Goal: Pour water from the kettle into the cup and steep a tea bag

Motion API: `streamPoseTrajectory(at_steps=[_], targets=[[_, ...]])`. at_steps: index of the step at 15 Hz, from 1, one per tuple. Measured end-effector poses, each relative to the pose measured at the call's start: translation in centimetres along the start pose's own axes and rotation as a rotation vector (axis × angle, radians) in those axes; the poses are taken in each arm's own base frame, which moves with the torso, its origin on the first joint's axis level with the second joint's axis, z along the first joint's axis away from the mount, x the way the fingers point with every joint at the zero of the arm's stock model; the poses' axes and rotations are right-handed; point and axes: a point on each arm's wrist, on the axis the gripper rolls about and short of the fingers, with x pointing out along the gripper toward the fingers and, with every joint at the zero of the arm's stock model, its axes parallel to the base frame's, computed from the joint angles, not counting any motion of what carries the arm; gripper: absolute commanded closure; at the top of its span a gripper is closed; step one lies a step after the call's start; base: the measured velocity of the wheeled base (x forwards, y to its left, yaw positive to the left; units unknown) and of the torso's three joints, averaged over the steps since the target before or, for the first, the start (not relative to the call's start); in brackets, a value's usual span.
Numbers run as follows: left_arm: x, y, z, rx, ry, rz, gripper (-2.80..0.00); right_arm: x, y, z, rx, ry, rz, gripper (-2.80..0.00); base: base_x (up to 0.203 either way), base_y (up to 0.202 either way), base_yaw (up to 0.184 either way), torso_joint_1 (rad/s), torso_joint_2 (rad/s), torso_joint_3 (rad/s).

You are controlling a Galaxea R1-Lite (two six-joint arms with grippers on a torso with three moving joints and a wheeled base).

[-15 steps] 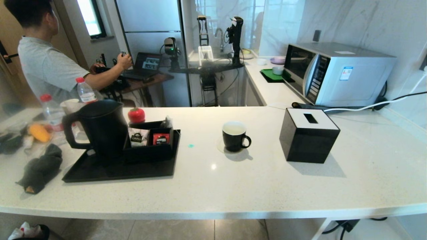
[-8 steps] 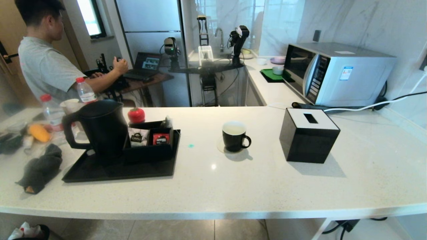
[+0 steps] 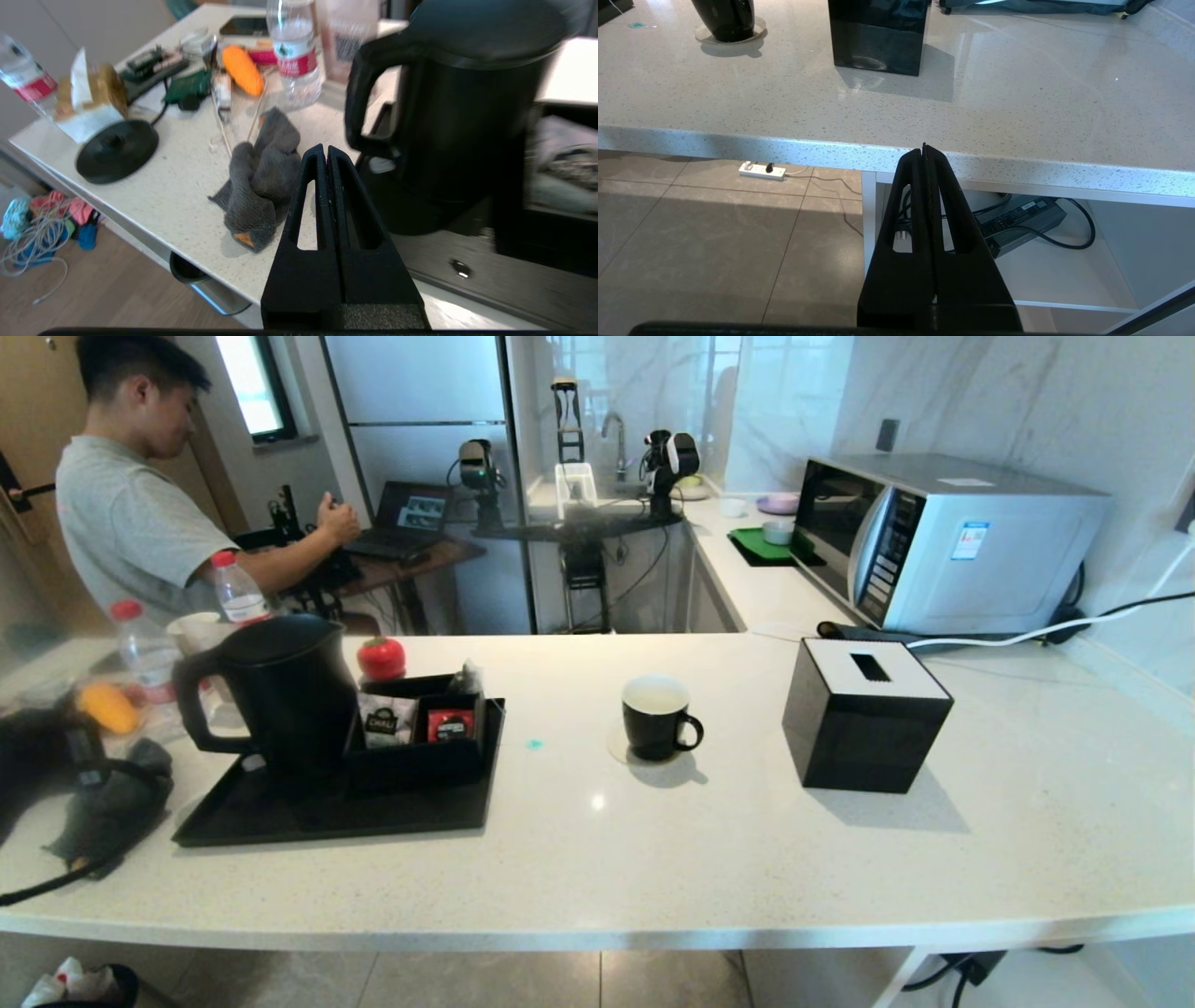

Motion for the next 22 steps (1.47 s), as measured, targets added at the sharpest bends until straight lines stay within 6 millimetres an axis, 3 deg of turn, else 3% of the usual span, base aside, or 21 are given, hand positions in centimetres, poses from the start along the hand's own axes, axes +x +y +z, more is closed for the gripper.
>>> streamPoseTrajectory(at_steps=[1, 4, 9, 16, 22], targets=[[1.3, -0.3, -1.4, 0.001, 0.008, 0.01, -2.8, 0.0, 0.0, 0.0, 0.0, 0.0, 0.0, 0.0, 0.0, 0.0, 0.0, 0.0, 0.0, 0.0], [4.9, -1.2, -5.1, -0.005, -0.008, 0.047, -2.8, 0.0, 0.0, 0.0, 0.0, 0.0, 0.0, 0.0, 0.0, 0.0, 0.0, 0.0, 0.0, 0.0], [7.9, -0.7, -9.0, -0.022, 0.02, 0.141, -2.8, 0.0, 0.0, 0.0, 0.0, 0.0, 0.0, 0.0, 0.0, 0.0, 0.0, 0.0, 0.0, 0.0], [12.6, -0.6, -9.2, -0.035, -0.023, 0.178, -2.8, 0.0, 0.0, 0.0, 0.0, 0.0, 0.0, 0.0, 0.0, 0.0, 0.0, 0.0, 0.0, 0.0], [15.2, -1.2, -9.3, -0.041, -0.056, 0.179, -2.8, 0.0, 0.0, 0.0, 0.0, 0.0, 0.0, 0.0, 0.0, 0.0, 0.0, 0.0, 0.0, 0.0]])
